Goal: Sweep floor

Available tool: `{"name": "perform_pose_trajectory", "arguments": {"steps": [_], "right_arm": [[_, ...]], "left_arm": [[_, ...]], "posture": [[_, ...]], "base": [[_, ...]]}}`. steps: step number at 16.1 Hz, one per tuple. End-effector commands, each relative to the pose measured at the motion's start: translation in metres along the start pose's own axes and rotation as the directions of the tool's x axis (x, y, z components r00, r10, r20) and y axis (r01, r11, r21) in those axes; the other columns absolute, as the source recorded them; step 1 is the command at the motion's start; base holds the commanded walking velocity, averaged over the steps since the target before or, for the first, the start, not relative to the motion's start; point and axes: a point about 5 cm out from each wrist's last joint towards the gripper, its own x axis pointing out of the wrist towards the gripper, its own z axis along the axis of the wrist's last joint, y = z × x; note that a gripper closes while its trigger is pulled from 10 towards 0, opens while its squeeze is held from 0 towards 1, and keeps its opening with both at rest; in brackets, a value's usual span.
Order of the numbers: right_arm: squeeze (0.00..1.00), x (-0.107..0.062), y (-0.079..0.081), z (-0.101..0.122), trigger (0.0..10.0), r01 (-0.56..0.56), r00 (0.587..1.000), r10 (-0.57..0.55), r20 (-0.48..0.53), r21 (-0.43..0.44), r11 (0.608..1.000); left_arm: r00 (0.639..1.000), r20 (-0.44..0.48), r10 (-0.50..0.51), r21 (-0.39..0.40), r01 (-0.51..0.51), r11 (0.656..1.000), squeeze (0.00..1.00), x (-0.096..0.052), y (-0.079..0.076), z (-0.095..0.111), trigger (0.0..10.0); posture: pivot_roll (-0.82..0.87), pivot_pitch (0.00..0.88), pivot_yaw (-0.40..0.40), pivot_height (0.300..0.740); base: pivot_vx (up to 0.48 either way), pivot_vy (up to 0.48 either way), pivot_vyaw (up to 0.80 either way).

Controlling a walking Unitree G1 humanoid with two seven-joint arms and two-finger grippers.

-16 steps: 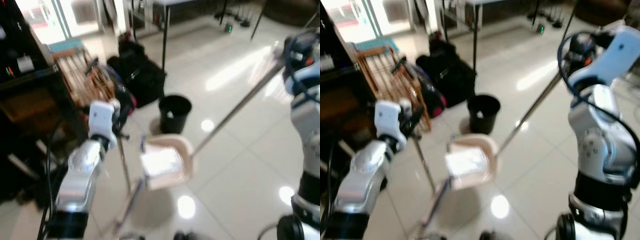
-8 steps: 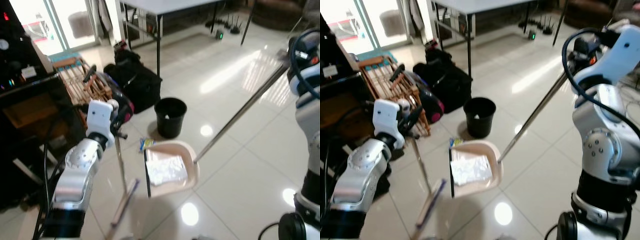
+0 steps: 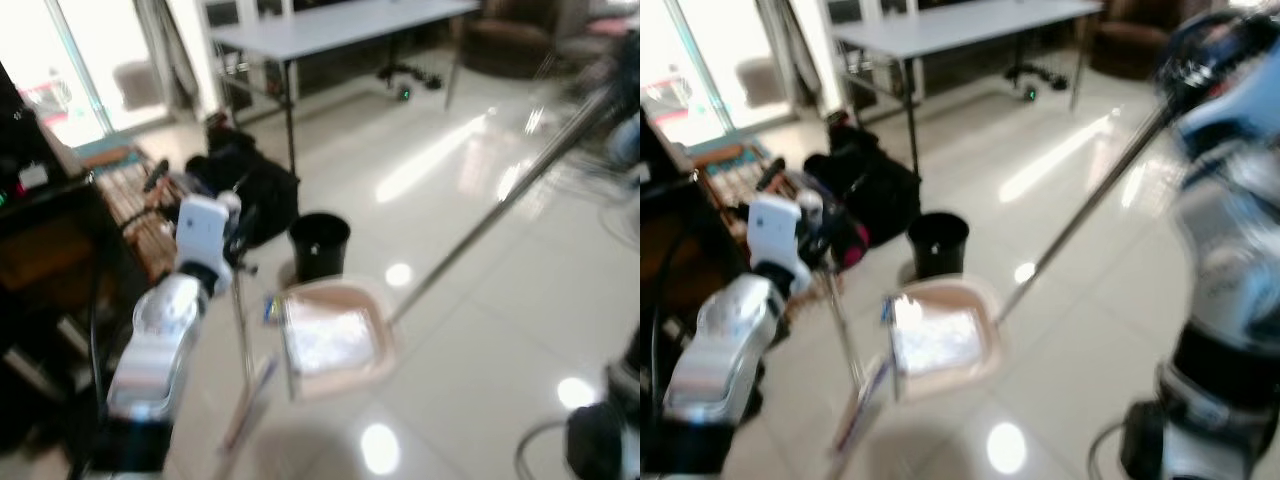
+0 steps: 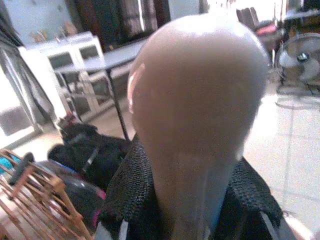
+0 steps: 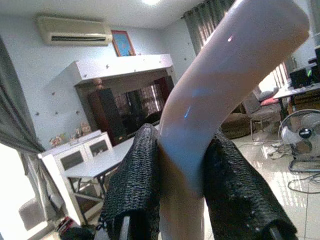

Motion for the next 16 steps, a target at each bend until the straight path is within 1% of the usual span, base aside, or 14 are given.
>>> {"name": "perform_pose_trajectory", "arguments": {"steps": [1,3,7,9,10,12,14,16], "right_arm": [[0.00,0.003,0.006,0.003,10.0,-0.026,1.000,0.026,0.009,0.017,1.000],[0.00,0.005,0.007,0.006,10.0,-0.033,0.999,0.032,0.015,0.014,0.999],[0.00,0.005,0.010,0.008,10.0,-0.039,0.999,0.039,0.019,0.018,0.999],[0.00,0.008,0.010,0.009,10.0,-0.040,0.999,0.039,0.024,0.016,0.999],[0.00,0.012,0.010,0.014,10.0,-0.039,0.999,0.038,0.037,0.014,0.999],[0.00,0.019,0.010,0.022,10.0,-0.038,0.997,0.037,0.062,0.011,0.999],[0.00,0.022,0.010,0.026,10.0,-0.039,0.997,0.038,0.069,0.010,0.999],[0.00,0.027,0.007,0.028,10.0,-0.023,0.997,0.021,0.068,0.029,0.999]], "left_arm": [[0.999,0.035,0.006,0.029,-0.007,1.000,0.00,0.002,0.004,0.009,10.0],[1.000,0.029,0.010,0.026,-0.011,1.000,0.00,0.001,0.004,0.008,10.0],[1.000,0.027,0.016,0.024,-0.017,1.000,0.00,-0.002,0.006,0.006,10.0],[0.999,0.025,0.031,0.023,-0.031,0.999,0.00,-0.001,0.007,0.006,10.0],[0.999,0.026,0.032,0.019,-0.032,0.999,0.00,-0.001,0.007,0.007,10.0],[0.999,0.025,0.025,0.020,-0.025,0.999,0.00,0.001,0.007,0.005,10.0],[0.999,0.021,0.030,0.020,-0.030,0.999,0.00,0.003,0.007,0.004,10.0],[0.999,0.030,0.028,0.017,-0.029,0.999,0.00,0.003,0.007,0.006,10.0]], "posture": [[-0.07,0.028,0.034,0.740],[-0.07,0.029,0.033,0.740],[-0.07,0.031,0.016,0.740],[-0.07,0.033,0.014,0.740],[-0.08,0.033,0.024,0.740],[-0.08,0.023,0.019,0.740],[-0.08,0.020,0.018,0.740],[-0.07,0.018,0.013,0.740]], "base": [[0.371,0.000,0.00],[0.386,0.000,0.00],[0.397,0.000,0.00],[0.399,0.000,0.00],[0.394,0.000,0.00],[0.398,0.000,0.00],[0.394,0.000,0.00],[0.396,0.000,0.00]]}}
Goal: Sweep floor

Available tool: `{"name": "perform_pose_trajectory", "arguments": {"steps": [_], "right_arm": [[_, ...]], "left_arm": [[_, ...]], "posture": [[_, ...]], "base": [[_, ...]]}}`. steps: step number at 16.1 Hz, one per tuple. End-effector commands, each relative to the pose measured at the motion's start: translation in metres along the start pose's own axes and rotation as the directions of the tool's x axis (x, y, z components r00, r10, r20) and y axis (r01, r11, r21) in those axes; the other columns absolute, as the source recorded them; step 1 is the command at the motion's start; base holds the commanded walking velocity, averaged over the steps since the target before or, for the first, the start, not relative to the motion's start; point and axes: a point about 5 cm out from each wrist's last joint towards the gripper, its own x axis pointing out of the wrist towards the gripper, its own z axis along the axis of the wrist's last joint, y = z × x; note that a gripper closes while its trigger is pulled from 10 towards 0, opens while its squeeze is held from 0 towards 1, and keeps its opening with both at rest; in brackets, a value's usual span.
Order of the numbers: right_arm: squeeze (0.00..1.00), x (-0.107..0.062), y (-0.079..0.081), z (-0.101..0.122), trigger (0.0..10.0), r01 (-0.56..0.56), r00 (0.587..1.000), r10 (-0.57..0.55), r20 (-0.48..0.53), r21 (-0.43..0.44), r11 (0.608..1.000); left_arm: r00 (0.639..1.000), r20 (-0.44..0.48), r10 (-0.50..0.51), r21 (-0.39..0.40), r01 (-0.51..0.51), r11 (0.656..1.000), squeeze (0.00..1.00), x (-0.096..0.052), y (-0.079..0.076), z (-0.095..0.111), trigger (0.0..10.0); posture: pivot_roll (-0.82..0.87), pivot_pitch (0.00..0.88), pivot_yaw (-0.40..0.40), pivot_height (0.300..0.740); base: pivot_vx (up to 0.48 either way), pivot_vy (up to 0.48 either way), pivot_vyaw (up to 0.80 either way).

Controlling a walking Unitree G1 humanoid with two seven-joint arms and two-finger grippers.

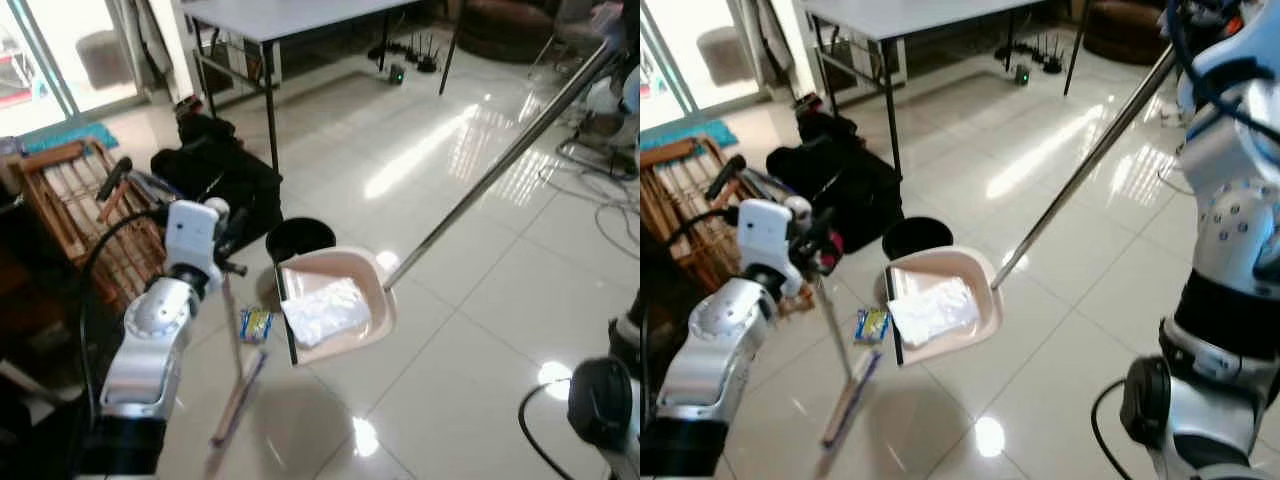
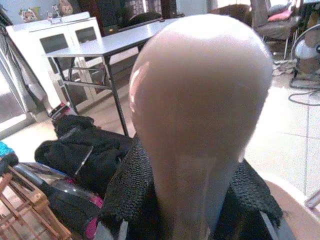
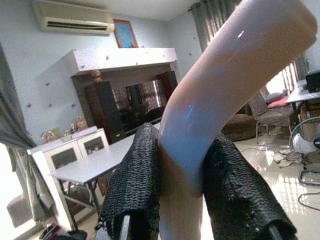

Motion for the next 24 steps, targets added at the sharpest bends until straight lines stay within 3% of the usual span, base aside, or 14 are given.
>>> {"name": "perform_pose_trajectory", "arguments": {"steps": [1,6,10,13,24], "right_arm": [[0.00,0.002,-0.009,0.009,10.0,0.031,0.999,-0.032,0.040,0.013,0.999],[0.00,0.001,-0.004,0.005,10.0,0.019,0.998,-0.021,0.058,0.025,1.000],[0.00,0.000,0.002,-0.003,10.0,-0.011,0.999,0.013,0.035,-0.038,0.999],[0.00,0.000,0.002,-0.003,10.0,-0.008,0.999,0.009,0.054,-0.034,0.999],[0.00,-0.005,-0.003,-0.005,10.0,0.028,0.997,-0.026,0.069,-0.023,0.999]], "left_arm": [[0.999,0.043,-0.019,0.001,0.019,1.000,0.00,0.004,-0.006,0.009,10.0],[0.999,0.032,-0.001,0.010,0.000,1.000,0.00,0.001,0.001,0.006,10.0],[1.000,0.024,-0.004,0.006,0.003,1.000,0.00,-0.001,-0.001,0.003,10.0],[1.000,0.024,0.000,0.012,-0.001,1.000,0.00,-0.002,0.001,0.004,10.0],[1.000,0.013,-0.015,0.016,0.015,1.000,0.00,-0.007,-0.002,-0.001,10.0]], "posture": [[-0.07,0.014,0.013,0.740],[-0.06,0.013,0.019,0.740],[-0.06,0.014,0.018,0.740],[-0.05,0.013,0.019,0.740],[-0.06,0.000,0.024,0.740]], "base": [[0.398,0.000,0.00],[0.396,0.000,0.00],[0.394,0.000,0.10],[0.394,0.000,0.72],[0.396,0.000,0.00]]}}
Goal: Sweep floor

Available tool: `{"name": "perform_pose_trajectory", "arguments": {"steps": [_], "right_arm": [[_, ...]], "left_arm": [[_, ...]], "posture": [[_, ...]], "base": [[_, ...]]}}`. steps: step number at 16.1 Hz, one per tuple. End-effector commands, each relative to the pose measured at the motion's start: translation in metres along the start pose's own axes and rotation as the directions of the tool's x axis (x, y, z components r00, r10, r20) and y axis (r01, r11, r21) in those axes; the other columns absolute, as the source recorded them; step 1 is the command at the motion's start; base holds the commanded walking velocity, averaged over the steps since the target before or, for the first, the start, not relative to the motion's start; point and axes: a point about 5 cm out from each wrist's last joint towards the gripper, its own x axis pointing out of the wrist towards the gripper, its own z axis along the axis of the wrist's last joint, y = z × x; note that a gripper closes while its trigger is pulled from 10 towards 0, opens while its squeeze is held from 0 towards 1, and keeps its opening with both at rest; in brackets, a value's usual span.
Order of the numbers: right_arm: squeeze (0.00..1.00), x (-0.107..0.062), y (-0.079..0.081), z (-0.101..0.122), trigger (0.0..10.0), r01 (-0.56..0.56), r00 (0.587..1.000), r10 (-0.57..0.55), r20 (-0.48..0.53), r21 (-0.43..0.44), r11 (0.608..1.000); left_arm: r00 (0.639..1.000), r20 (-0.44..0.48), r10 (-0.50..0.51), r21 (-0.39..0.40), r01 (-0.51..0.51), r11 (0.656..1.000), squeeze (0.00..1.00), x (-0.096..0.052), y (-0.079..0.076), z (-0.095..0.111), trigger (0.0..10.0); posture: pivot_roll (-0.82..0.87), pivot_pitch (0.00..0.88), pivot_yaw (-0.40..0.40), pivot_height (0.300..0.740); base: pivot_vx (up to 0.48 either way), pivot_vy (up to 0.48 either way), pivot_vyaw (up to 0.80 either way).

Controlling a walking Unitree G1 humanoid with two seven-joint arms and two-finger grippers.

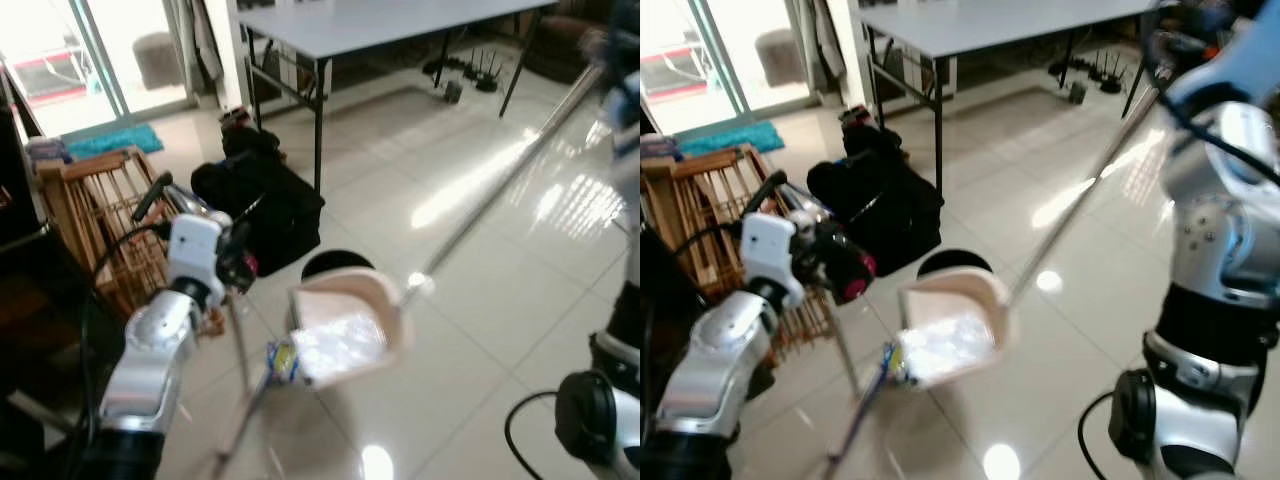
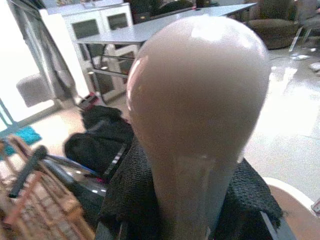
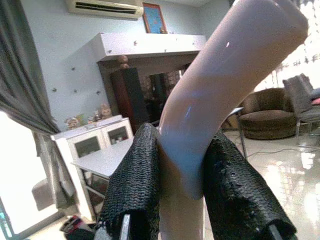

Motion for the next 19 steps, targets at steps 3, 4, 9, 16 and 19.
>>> {"name": "perform_pose_trajectory", "arguments": {"steps": [3,4,9,16,19], "right_arm": [[0.00,0.0002,-0.0025,0.0176,10.0,0.020,0.996,-0.021,0.083,0.011,1.000],[0.00,0.0005,-0.0019,0.0174,10.0,0.020,0.996,-0.021,0.083,0.012,1.000],[0.00,0.0009,-0.0004,0.0138,10.0,0.010,0.997,-0.011,0.071,0.010,1.000],[0.00,0.0003,-0.0008,0.0125,10.0,0.014,0.997,-0.015,0.075,0.016,1.000],[0.00,0.0005,-0.0016,0.0122,10.0,0.017,0.997,-0.018,0.077,0.015,1.000]], "left_arm": [[0.999,0.047,-0.018,0.017,0.017,1.000,0.00,0.0029,-0.0045,0.0105,10.0],[0.999,0.047,-0.017,0.015,0.017,1.000,0.00,0.0029,-0.0048,0.0105,10.0],[0.999,0.043,-0.007,0.017,0.006,1.000,0.00,-0.0005,-0.0042,0.0086,10.0],[0.999,0.035,-0.004,0.024,0.003,1.000,0.00,-0.0023,-0.0021,0.0074,10.0],[0.999,0.033,-0.002,0.025,0.002,1.000,0.00,-0.0033,-0.0019,0.0069,10.0]], "posture": [[-0.06,0.000,0.020,0.740],[-0.06,0.000,0.016,0.740],[-0.05,0.001,0.009,0.740],[-0.05,0.010,0.011,0.740],[-0.04,0.013,0.012,0.740]], "base": [[0.394,0.000,0.00],[0.398,0.000,0.00],[0.397,0.000,0.00],[0.398,0.000,0.00],[0.394,0.000,0.00]]}}
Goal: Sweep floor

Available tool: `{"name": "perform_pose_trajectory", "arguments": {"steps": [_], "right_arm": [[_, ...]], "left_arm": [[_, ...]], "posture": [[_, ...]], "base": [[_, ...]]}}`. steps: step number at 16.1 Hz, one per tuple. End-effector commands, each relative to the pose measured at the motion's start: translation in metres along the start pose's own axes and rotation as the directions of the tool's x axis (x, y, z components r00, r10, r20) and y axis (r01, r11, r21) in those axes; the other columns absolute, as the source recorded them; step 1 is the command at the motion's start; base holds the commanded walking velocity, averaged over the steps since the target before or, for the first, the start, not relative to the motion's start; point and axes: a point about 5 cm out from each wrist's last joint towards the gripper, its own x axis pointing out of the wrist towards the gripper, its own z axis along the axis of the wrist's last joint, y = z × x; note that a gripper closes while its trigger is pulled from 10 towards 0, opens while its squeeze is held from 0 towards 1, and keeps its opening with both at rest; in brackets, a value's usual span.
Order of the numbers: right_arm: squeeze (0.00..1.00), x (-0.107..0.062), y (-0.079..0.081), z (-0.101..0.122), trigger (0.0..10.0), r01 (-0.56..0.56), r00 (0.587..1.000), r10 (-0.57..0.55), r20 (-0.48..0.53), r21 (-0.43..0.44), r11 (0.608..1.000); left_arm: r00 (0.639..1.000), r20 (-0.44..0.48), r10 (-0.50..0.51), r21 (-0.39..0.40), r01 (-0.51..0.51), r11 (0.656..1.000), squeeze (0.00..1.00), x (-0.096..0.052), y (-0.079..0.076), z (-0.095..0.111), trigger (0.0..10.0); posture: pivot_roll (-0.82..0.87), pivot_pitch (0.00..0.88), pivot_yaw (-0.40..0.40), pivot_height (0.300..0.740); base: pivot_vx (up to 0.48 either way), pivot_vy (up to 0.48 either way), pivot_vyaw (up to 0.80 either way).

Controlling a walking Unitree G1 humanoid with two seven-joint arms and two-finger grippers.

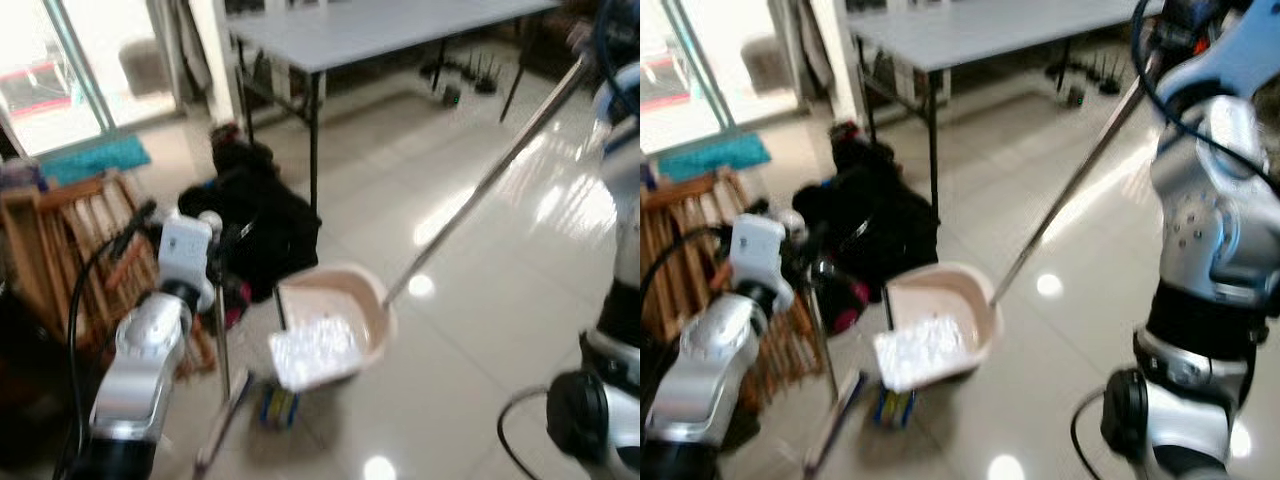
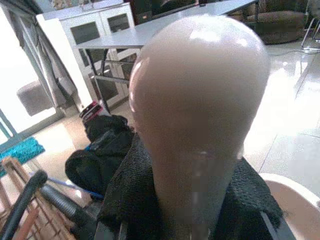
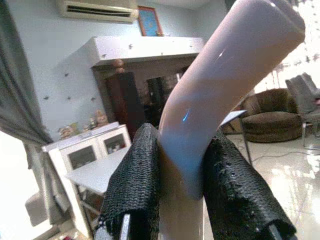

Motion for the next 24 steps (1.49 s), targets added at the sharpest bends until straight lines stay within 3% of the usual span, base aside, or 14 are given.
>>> {"name": "perform_pose_trajectory", "arguments": {"steps": [1,12,16,24], "right_arm": [[0.00,0.000,-0.004,0.012,10.0,0.018,0.998,-0.018,0.060,0.003,1.000],[0.00,0.001,-0.004,0.010,10.0,0.025,0.998,-0.024,0.060,0.000,1.000],[0.00,0.001,-0.007,0.009,10.0,0.039,0.998,-0.039,0.050,0.002,0.999],[0.00,-0.003,0.007,0.003,10.0,-0.070,0.988,0.087,0.129,-0.132,0.989]], "left_arm": [[0.999,0.039,-0.010,0.010,0.010,1.000,0.00,0.002,-0.002,0.010,10.0],[0.999,0.041,-0.006,0.010,0.006,1.000,0.00,0.003,-0.001,0.011,10.0],[0.999,0.041,-0.011,0.006,0.011,1.000,0.00,0.003,-0.003,0.011,10.0],[1.000,0.012,0.026,0.021,-0.027,0.999,0.00,-0.002,0.002,0.004,10.0]], "posture": [[-0.04,0.013,0.011,0.740],[-0.04,0.018,0.011,0.740],[-0.05,0.018,0.013,0.740],[-0.04,0.021,0.004,0.740]], "base": [[0.401,0.000,0.00],[0.396,0.000,0.00],[0.397,0.000,-0.60],[0.049,0.000,0.00]]}}
